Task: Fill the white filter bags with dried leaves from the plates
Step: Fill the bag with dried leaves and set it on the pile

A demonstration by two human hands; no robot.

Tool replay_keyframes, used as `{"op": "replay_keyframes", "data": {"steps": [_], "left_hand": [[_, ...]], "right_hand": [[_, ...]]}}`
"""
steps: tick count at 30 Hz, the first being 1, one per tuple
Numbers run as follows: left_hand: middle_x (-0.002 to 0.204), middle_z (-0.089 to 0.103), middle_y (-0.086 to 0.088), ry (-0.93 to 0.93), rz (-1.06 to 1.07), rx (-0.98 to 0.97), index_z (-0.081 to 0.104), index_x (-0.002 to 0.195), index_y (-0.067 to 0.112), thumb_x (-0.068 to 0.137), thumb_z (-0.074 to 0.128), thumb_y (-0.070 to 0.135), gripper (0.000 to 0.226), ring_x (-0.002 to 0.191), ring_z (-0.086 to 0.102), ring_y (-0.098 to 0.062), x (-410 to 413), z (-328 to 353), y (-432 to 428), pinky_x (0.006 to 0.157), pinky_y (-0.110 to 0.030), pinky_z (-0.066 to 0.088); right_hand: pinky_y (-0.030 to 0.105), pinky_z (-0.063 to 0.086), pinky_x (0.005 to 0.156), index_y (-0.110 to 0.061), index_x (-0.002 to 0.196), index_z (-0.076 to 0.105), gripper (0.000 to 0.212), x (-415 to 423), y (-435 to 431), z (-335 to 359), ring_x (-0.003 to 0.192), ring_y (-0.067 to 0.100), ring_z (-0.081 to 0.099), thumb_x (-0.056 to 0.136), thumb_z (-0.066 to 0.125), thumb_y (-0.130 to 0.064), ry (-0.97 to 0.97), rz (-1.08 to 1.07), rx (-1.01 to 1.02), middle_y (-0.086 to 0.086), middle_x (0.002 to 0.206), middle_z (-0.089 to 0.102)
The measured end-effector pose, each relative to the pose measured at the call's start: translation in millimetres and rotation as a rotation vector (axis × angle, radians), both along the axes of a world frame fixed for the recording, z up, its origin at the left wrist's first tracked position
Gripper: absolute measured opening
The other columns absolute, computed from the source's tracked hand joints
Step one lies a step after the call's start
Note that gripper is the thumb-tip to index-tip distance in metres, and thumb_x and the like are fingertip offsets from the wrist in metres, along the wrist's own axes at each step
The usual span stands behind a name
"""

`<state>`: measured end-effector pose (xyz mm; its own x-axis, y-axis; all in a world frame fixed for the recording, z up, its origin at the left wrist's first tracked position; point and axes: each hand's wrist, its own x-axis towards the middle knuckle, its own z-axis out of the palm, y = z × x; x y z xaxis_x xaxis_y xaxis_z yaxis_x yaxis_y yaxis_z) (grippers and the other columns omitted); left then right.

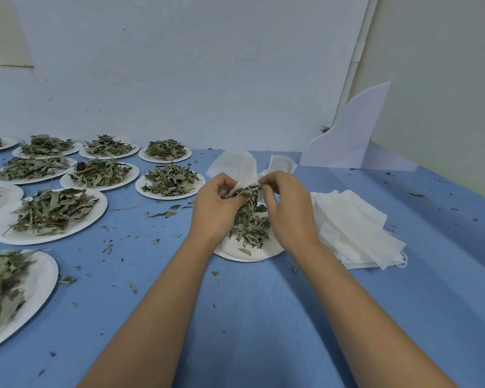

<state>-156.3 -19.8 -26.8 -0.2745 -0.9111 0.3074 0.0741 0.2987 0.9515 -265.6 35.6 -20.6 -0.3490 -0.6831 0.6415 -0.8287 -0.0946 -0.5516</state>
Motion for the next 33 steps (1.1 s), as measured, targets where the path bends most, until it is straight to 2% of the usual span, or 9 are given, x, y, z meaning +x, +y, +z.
{"op": "replay_keyframes", "data": {"steps": [2,6,12,14,18,23,28,30,33], "left_hand": [[0.071,0.064,-0.007,-0.018,0.13,-0.01,0.051,0.068,0.018,0.08,0.07,0.005,0.026,0.061,0.053,-0.013,-3,-1,1,0.06,-0.023,0.043],[0.062,0.051,0.004,-0.003,0.358,0.011,0.047,0.065,0.021,0.08,0.065,0.006,0.028,0.051,0.041,-0.007,-5,-2,-1,0.042,-0.012,0.029],[0.064,0.052,0.007,0.017,0.459,0.027,0.049,0.064,0.025,0.081,0.065,0.007,0.029,0.055,0.045,-0.007,-10,0,2,0.044,-0.01,0.033],[0.068,0.055,0.006,0.028,0.443,0.016,0.053,0.067,0.022,0.082,0.066,0.008,0.024,0.066,0.052,-0.012,-11,0,2,0.051,-0.01,0.036],[0.084,0.066,0.006,0.021,0.279,0.038,0.065,0.085,0.019,0.084,0.067,0.014,0.006,0.092,0.064,-0.013,-9,4,2,0.08,-0.027,0.05],[0.108,0.067,0.01,-0.092,0.0,0.034,0.064,0.108,0.029,0.087,0.06,0.017,0.025,0.103,0.062,-0.006,-7,7,1,0.093,-0.028,0.048],[0.13,0.059,0.008,-0.175,-0.051,-0.036,0.058,0.129,0.018,0.084,0.07,0.017,0.047,0.123,0.05,-0.003,-2,2,-2,0.106,-0.026,0.04],[0.13,0.06,0.005,-0.144,-0.062,-0.014,0.06,0.128,0.016,0.081,0.074,0.015,0.049,0.122,0.051,-0.002,-1,0,-3,0.102,-0.022,0.044],[0.125,0.063,0.004,-0.117,-0.021,-0.014,0.063,0.124,0.014,0.074,0.08,0.013,0.052,0.109,0.054,0.003,-1,0,-4,0.076,0.0,0.044]], "right_hand": [[0.023,0.038,0.083,-0.006,0.099,0.063,0.014,5,0,-2,0.097,0.02,0.054,0.093,0.049,-0.006,0.0,0.029,0.012,0.004,0.098,0.062],[0.026,0.039,0.083,-0.008,0.098,0.062,0.013,17,-2,-5,0.095,0.02,0.053,0.092,0.051,-0.006,0.026,0.129,0.068,0.004,0.097,0.062],[0.021,0.043,0.077,-0.011,0.092,0.065,0.011,17,0,-3,0.085,0.011,0.056,0.089,0.055,-0.006,-0.121,0.215,0.069,-0.004,0.087,0.063],[0.017,0.044,0.076,-0.015,0.092,0.065,0.012,17,-1,-4,0.084,0.007,0.057,0.09,0.056,-0.008,-0.204,0.2,0.052,-0.006,0.089,0.065],[0.014,0.044,0.074,-0.022,0.088,0.06,0.014,13,-5,-4,0.087,0.011,0.061,0.093,0.054,-0.01,-0.367,0.137,0.01,-0.007,0.091,0.066],[0.043,0.052,0.089,-0.024,0.084,0.061,0.019,2,-6,1,0.092,0.019,0.062,0.093,0.054,-0.008,-0.588,0.113,-0.035,-0.007,0.087,0.064],[0.046,0.052,0.089,-0.028,0.081,0.061,0.023,-2,-7,4,0.095,0.019,0.064,0.092,0.055,-0.009,-0.661,0.095,-0.047,-0.005,0.087,0.065],[0.046,0.053,0.088,-0.027,0.081,0.061,0.022,-3,-7,5,0.094,0.021,0.065,0.092,0.055,-0.009,-0.67,0.09,-0.039,-0.003,0.086,0.066],[0.046,0.053,0.087,-0.025,0.082,0.061,0.02,-2,-7,4,0.092,0.022,0.065,0.092,0.055,-0.009,-0.679,0.084,-0.021,0.0,0.085,0.066]]}}
